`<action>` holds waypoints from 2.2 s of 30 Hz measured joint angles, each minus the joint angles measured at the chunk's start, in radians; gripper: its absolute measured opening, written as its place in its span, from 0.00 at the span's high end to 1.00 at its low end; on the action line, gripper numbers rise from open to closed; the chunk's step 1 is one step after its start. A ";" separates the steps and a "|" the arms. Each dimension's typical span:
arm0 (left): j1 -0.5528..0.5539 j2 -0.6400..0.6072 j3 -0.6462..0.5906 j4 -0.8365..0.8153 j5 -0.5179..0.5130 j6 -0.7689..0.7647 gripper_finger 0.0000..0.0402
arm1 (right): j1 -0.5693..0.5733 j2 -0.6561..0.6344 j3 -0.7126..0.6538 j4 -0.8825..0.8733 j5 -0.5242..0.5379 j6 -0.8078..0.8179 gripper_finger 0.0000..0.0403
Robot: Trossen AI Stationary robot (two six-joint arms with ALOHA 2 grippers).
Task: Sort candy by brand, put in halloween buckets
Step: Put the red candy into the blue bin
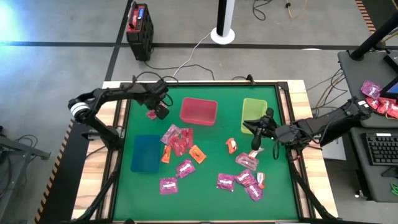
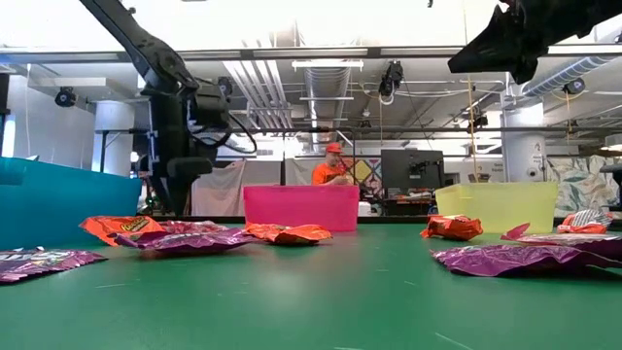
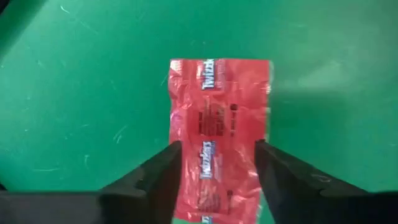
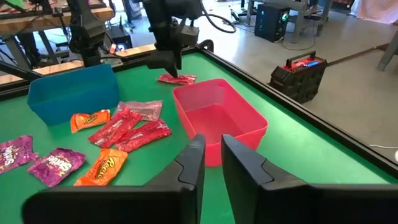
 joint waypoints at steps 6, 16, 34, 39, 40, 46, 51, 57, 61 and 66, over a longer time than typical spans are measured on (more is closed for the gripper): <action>0.000 0.062 0.043 0.005 0.001 0.053 0.35 | 0.000 0.000 0.000 -0.002 0.000 0.004 0.78; 0.028 0.128 0.055 0.008 0.040 0.079 0.32 | 0.000 0.000 -0.002 -0.003 -0.001 0.005 0.66; 0.036 0.127 0.053 0.017 0.049 0.086 0.97 | 0.000 0.000 -0.003 -0.007 -0.002 0.005 0.61; 0.034 0.066 0.051 0.005 0.043 0.086 0.95 | 0.000 0.000 -0.003 -0.007 -0.003 0.005 0.60; 0.032 0.045 0.051 -0.008 0.043 0.086 0.96 | 0.000 0.000 -0.003 -0.008 -0.003 0.005 0.60; -0.015 -0.140 0.051 -0.016 0.102 0.084 0.98 | 0.000 0.000 -0.003 -0.008 -0.004 0.005 0.60; -0.116 -0.283 0.050 0.157 0.309 0.178 0.98 | 0.000 0.000 -0.003 -0.008 -0.004 0.005 0.60; -0.252 -0.321 0.048 0.445 0.341 0.260 0.98 | 0.000 0.000 -0.004 -0.008 -0.003 0.005 0.60; -0.337 -0.326 0.048 0.524 0.369 0.270 0.98 | 0.000 0.001 -0.007 -0.008 -0.004 0.005 0.60; -0.487 -0.357 0.056 0.471 0.480 0.244 0.99 | 0.000 0.001 -0.011 -0.009 -0.004 0.005 0.59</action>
